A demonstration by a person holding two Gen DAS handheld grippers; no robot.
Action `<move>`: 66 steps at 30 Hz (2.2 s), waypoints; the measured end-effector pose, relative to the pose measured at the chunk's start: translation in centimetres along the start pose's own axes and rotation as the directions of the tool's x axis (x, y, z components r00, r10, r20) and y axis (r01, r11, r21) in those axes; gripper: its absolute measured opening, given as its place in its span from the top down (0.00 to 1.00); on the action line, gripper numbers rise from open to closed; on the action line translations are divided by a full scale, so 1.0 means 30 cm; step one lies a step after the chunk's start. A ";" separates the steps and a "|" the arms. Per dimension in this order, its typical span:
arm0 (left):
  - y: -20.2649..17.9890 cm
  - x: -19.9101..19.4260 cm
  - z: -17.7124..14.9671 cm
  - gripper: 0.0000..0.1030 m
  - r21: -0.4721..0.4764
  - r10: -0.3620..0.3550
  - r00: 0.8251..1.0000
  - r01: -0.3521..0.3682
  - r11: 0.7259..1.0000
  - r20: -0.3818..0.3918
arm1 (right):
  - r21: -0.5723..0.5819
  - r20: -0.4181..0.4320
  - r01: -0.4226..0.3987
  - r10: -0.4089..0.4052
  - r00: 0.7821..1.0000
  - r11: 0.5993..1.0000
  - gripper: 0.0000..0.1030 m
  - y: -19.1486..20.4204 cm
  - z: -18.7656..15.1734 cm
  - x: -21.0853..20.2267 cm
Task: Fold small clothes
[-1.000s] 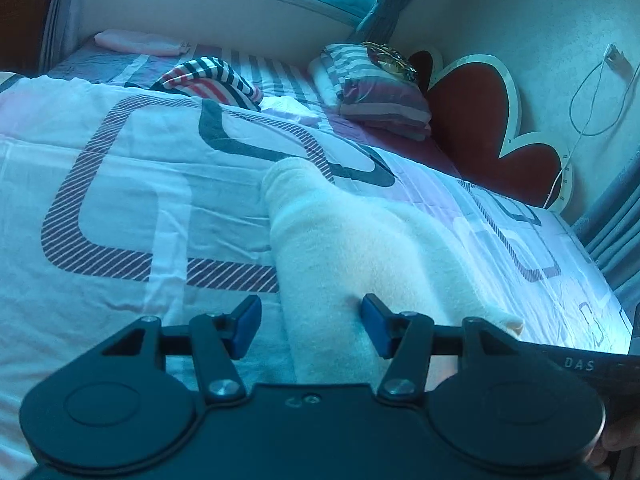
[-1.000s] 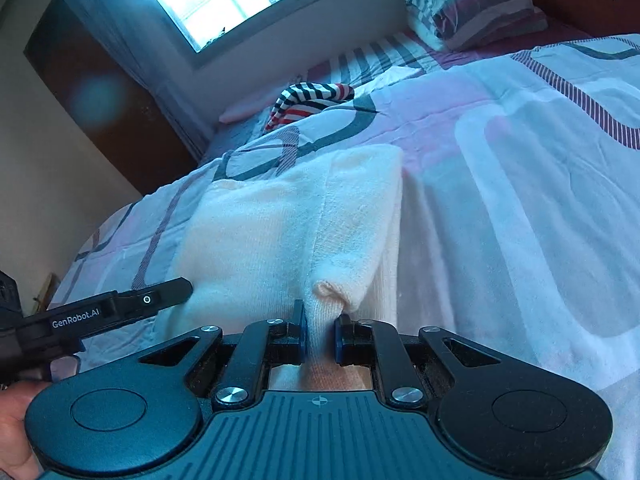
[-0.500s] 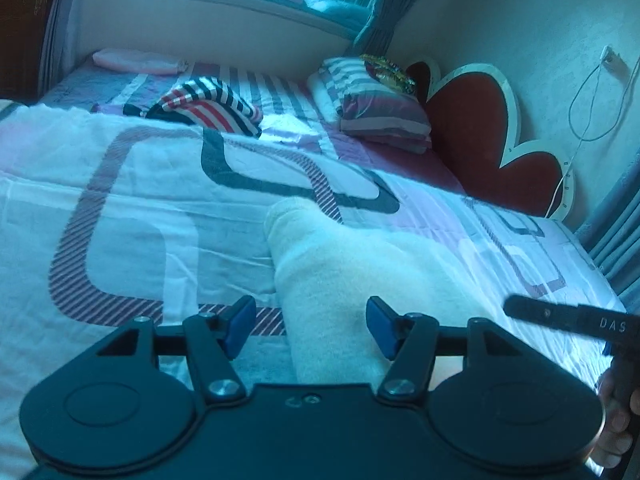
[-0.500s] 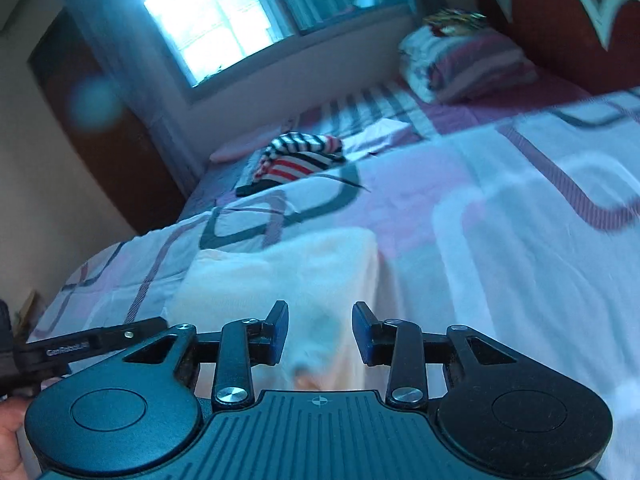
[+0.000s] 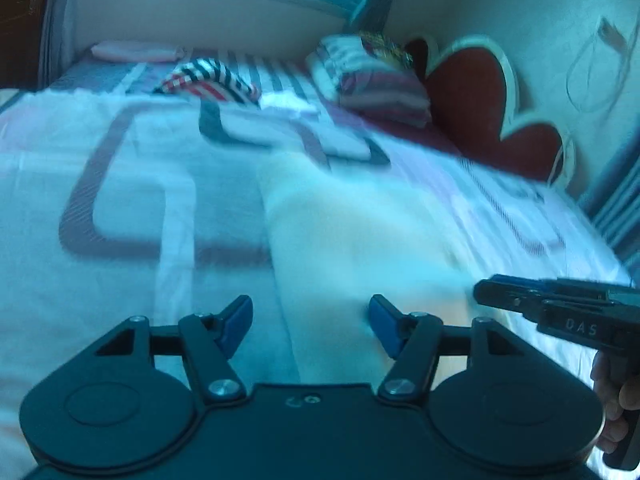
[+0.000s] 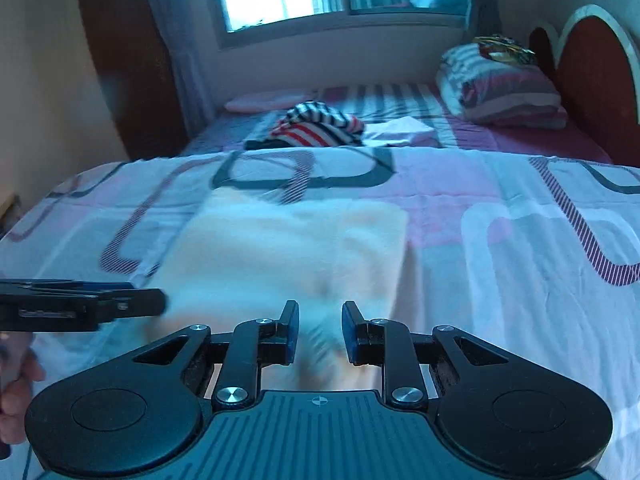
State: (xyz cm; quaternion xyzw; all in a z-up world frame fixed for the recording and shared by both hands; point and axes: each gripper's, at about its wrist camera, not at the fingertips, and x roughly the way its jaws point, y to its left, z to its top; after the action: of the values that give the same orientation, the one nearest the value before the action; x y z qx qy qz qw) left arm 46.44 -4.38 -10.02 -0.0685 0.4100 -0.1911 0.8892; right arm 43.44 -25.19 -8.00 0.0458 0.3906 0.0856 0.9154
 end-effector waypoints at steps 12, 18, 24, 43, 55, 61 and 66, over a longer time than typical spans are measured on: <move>-0.098 -0.132 -0.160 0.43 0.075 0.071 0.997 -0.070 0.995 -0.018 | -0.046 -0.014 0.043 -0.044 0.999 0.998 0.77 0.069 -0.130 -0.142; -0.107 -0.152 -0.241 0.40 0.072 0.090 0.995 -0.087 0.994 -0.041 | -0.037 -0.077 0.049 -0.052 0.996 0.998 0.77 0.074 -0.252 -0.136; -0.111 -0.155 -0.245 0.39 0.084 0.112 0.993 -0.108 0.991 -0.045 | -0.024 -0.062 0.063 -0.064 0.996 0.998 0.77 0.079 -0.271 -0.143; -0.041 0.003 0.137 0.19 0.087 0.119 0.991 -0.125 0.988 0.068 | 0.142 0.129 0.007 -0.026 0.991 0.990 0.80 -0.094 0.089 0.002; 0.075 0.024 0.128 0.15 -0.074 -0.002 1.000 0.002 0.997 -0.012 | 0.288 0.005 -0.109 0.112 0.994 0.952 0.29 -0.282 0.053 -0.011; 0.084 0.047 0.088 0.24 -0.126 -0.104 0.992 0.094 0.988 -0.073 | 0.532 0.043 -0.321 0.353 0.935 0.784 0.29 -0.389 -0.024 -0.023; 0.107 0.082 0.069 0.30 -0.217 -0.177 0.977 0.149 0.965 -0.116 | 0.626 0.041 -0.336 0.400 0.916 0.704 0.32 -0.420 -0.059 0.033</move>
State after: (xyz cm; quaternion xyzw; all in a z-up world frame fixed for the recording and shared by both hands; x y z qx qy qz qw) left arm 50.38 -2.48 -11.28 -0.1810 0.4796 -0.2244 0.8288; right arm 44.37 -37.33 -11.82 0.4170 0.4238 0.1353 0.7926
